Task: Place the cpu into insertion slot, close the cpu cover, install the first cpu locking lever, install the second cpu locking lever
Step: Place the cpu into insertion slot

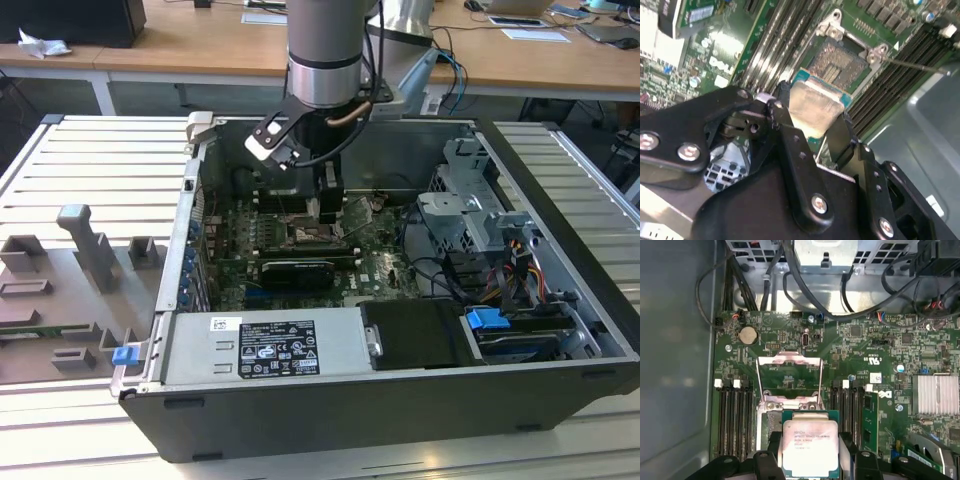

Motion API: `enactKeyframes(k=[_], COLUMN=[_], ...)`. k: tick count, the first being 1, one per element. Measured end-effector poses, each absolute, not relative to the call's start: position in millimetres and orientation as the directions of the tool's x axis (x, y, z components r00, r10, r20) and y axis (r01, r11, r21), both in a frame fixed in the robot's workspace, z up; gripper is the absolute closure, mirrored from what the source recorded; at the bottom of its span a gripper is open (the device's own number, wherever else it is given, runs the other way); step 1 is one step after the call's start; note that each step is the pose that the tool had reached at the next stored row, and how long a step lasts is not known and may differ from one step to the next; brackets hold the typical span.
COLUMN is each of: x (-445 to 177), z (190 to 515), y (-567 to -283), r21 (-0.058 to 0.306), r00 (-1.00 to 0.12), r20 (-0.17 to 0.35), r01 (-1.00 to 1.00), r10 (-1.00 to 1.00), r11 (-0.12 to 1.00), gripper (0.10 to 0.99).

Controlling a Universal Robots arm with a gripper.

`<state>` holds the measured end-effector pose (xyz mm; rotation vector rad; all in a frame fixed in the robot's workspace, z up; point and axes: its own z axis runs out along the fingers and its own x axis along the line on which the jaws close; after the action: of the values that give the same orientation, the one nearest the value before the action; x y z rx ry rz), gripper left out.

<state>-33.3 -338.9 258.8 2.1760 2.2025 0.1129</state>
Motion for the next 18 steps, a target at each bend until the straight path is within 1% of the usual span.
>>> enactKeyframes(k=[7, 18], x=[-36, -37], z=[242, 232], y=[-338, -336], r21=[0.076, 0.073], r00=[-0.013, -0.013], r20=[0.020, 0.025], r01=[0.997, 0.997], r10=[1.000, 1.000], r11=[0.011, 0.011], gripper=[0.549, 0.549])
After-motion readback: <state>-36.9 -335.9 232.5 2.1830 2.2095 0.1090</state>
